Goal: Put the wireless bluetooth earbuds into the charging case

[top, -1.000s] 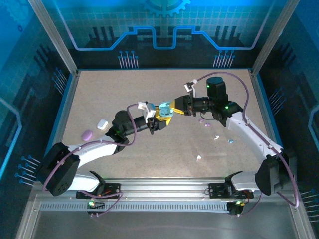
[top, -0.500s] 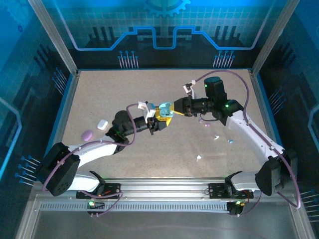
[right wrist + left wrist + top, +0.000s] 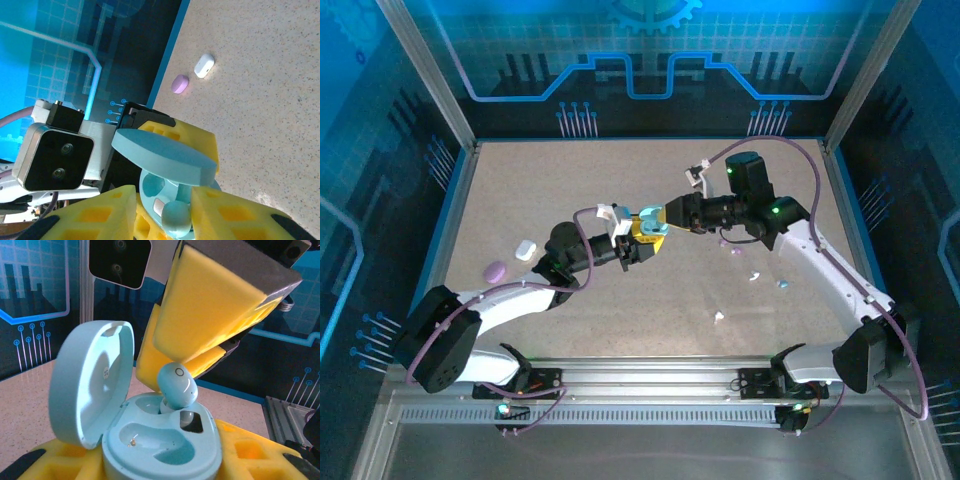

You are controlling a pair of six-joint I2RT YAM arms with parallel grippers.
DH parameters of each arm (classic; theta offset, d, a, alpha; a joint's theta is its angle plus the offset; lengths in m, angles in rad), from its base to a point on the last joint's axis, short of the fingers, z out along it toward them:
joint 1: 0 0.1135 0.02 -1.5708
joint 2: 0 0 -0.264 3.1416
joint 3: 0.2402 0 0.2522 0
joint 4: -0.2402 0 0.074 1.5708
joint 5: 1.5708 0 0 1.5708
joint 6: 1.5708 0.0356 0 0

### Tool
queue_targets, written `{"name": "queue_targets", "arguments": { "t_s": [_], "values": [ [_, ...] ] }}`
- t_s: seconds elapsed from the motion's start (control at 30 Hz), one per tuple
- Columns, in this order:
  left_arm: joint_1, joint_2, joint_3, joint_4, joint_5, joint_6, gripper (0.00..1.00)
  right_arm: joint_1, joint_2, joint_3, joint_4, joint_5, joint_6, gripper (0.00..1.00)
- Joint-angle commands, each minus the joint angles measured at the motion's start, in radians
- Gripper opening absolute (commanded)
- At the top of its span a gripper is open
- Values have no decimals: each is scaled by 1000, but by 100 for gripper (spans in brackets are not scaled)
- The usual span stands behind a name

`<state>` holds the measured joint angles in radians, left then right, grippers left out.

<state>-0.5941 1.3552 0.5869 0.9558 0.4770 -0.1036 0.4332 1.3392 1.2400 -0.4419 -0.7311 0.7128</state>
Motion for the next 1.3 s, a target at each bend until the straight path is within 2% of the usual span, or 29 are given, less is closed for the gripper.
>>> {"name": "queue_targets", "arguments": {
  "t_s": [0.0, 0.13, 0.27, 0.53, 0.6, 0.77, 0.9, 1.27],
  "values": [
    [-7, -5, 13, 95, 30, -5, 36, 13, -11, 27, -57, 48, -17, 39],
    [-6, -2, 7, 95, 26, -5, 36, 13, -33, 35, -65, 72, -15, 48],
    [-6, 1, 1, 99, 25, -7, 36, 13, -49, 36, -64, 76, -15, 52],
    [-6, -2, -9, 79, -7, 9, 36, 13, -96, 48, -102, 90, -33, 55],
    [-6, -2, -8, 74, -8, 12, 35, 13, -105, 50, -125, 104, -42, 52],
    [-6, -2, -5, 70, -7, 13, 35, 15, -99, 49, -131, 97, -40, 34],
    [-7, -4, -2, 64, 0, 13, 35, 17, -77, 47, -115, 82, -33, 28],
    [-6, -7, 2, 54, 20, 16, 36, 37, -23, 70, -87, 64, -29, 24]
  ]
}}
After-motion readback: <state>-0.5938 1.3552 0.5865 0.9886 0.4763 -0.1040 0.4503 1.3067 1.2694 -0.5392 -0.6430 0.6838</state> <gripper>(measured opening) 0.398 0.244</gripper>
